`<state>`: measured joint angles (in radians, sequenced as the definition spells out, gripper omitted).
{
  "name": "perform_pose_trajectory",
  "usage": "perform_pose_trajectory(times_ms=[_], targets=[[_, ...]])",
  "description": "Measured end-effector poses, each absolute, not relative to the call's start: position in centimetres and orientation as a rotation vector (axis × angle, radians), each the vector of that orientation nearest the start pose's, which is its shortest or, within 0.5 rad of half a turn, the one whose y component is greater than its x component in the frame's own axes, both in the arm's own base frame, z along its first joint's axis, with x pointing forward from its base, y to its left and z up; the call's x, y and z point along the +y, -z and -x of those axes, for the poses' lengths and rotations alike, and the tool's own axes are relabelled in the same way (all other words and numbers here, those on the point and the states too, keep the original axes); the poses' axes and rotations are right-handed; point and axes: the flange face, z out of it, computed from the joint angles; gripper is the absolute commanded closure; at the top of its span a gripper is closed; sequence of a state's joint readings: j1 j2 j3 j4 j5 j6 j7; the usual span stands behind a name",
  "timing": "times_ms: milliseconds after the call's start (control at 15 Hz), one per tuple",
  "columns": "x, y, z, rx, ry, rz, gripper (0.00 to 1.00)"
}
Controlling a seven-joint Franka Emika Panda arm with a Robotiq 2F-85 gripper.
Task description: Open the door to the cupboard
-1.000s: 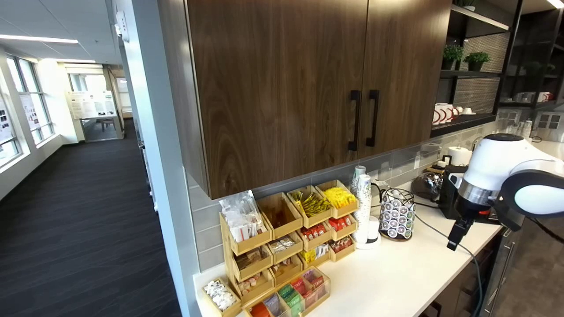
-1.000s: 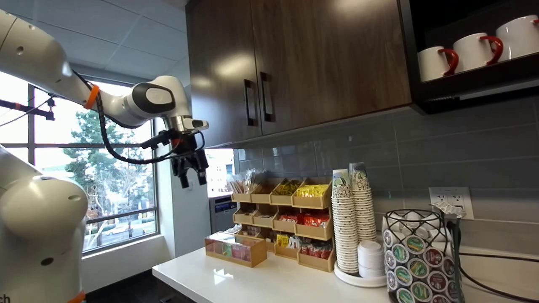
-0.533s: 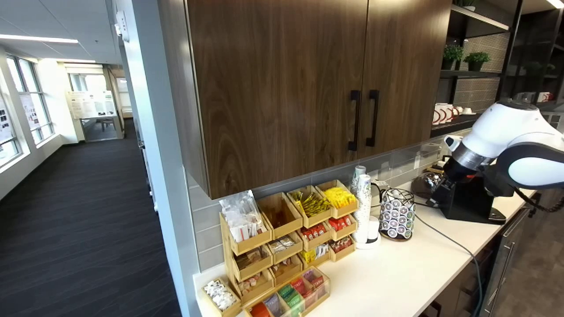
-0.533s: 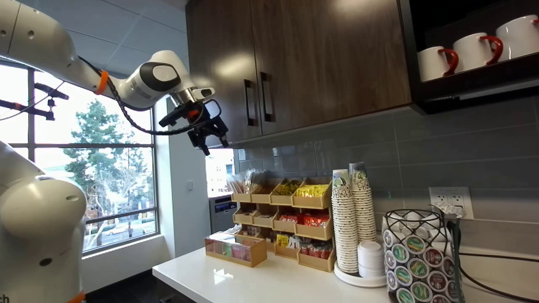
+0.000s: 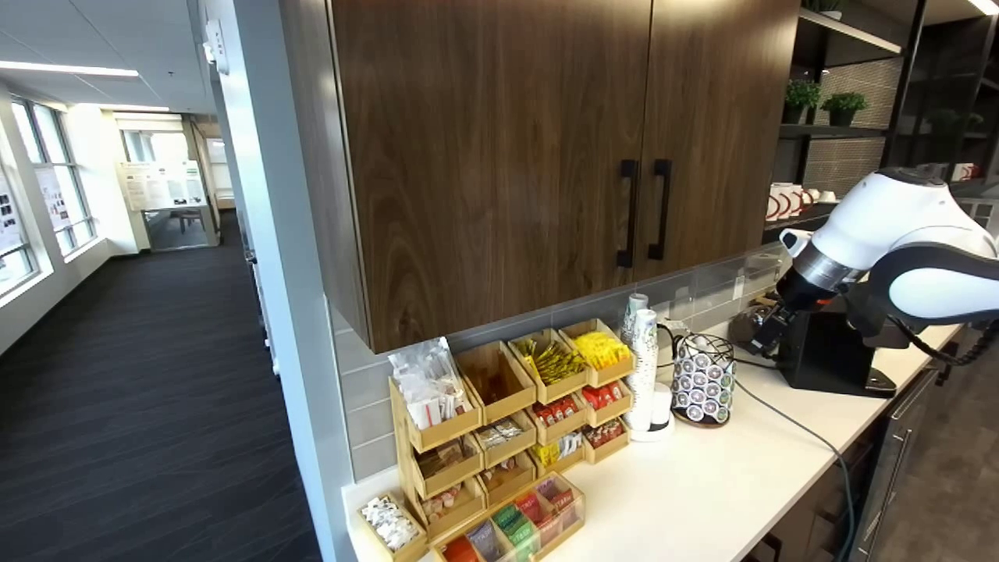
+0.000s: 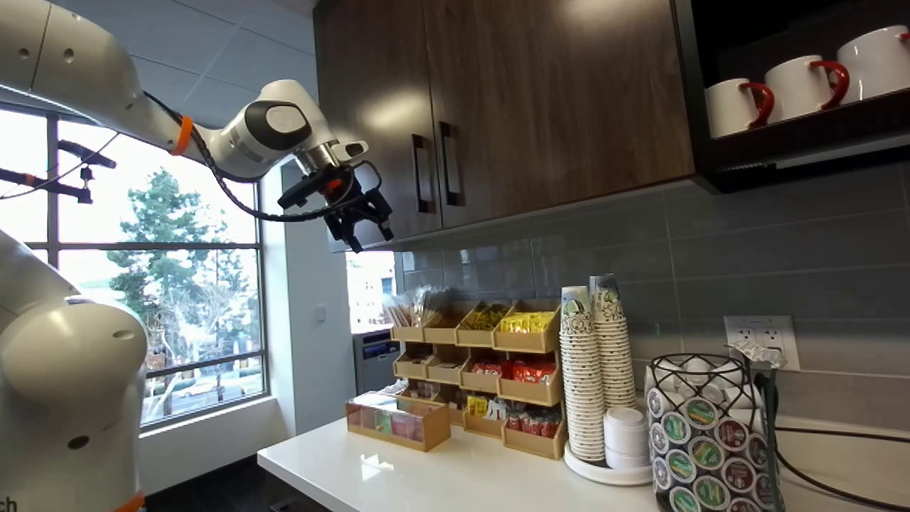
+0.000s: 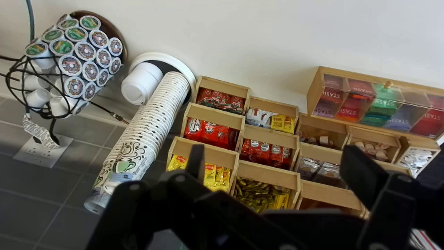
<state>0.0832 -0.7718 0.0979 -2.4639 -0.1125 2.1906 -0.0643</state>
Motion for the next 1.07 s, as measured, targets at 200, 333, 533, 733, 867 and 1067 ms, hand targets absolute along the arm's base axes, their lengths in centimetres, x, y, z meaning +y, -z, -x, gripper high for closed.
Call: perform_pose_trajectory(times_ms=[200, 333, 533, 733, 867, 1067], targets=[[6.6, -60.9, -35.6, -0.384, 0.891, 3.105, 0.00], [5.8, -62.4, -36.4, -0.341, 1.009, 3.040, 0.00], [4.0, -65.1, -38.2, -0.312, 1.155, 2.951, 0.00], [2.8, -67.3, -40.4, -0.342, 1.215, 2.886, 0.00], [2.5, -68.5, -41.7, -0.376, 1.220, 2.825, 0.00], [2.4, -69.7, -43.4, -0.427, 1.219, 2.729, 0.00]])
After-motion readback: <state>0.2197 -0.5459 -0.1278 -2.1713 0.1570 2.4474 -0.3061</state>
